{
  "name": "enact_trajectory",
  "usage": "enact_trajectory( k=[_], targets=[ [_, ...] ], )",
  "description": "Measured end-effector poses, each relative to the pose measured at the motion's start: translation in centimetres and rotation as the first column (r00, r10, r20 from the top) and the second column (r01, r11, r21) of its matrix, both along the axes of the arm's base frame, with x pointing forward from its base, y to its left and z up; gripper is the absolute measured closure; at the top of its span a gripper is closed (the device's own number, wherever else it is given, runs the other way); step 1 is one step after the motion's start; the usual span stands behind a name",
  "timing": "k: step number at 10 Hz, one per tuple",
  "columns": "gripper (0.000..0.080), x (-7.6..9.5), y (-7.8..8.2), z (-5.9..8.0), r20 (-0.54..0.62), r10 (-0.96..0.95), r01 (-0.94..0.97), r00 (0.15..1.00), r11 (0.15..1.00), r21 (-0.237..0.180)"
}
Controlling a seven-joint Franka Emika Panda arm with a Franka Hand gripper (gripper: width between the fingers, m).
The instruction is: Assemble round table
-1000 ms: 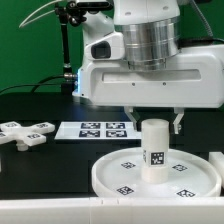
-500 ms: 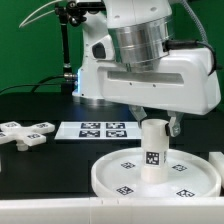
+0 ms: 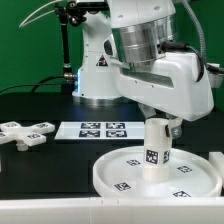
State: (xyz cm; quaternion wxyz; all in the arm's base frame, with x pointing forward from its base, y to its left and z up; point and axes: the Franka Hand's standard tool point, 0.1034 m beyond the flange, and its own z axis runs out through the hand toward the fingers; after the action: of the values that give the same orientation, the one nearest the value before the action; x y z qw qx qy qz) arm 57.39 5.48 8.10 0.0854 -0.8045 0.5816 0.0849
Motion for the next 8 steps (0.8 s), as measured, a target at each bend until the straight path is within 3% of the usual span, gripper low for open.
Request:
enact_trajectory(
  k=[1, 4, 7, 8],
  targets=[
    [0.0390, 0.17, -0.04, 0.06, -0.007, -0.067, 0.067, 0.998, 0.998, -0.001],
    [0.0390, 0.45, -0.15, 0.04, -0.034, -0.326, 0.328, 0.945, 0.944, 0.048],
    [0.0390, 0.53, -0.08, 0.05, -0.053, -0.388, 0.390, 0.920, 0.919, 0.050],
    [0.0294, 0.51, -0.06, -0.01, -0.052, -0.383, 0.386, 0.922, 0.921, 0.050]
  ],
)
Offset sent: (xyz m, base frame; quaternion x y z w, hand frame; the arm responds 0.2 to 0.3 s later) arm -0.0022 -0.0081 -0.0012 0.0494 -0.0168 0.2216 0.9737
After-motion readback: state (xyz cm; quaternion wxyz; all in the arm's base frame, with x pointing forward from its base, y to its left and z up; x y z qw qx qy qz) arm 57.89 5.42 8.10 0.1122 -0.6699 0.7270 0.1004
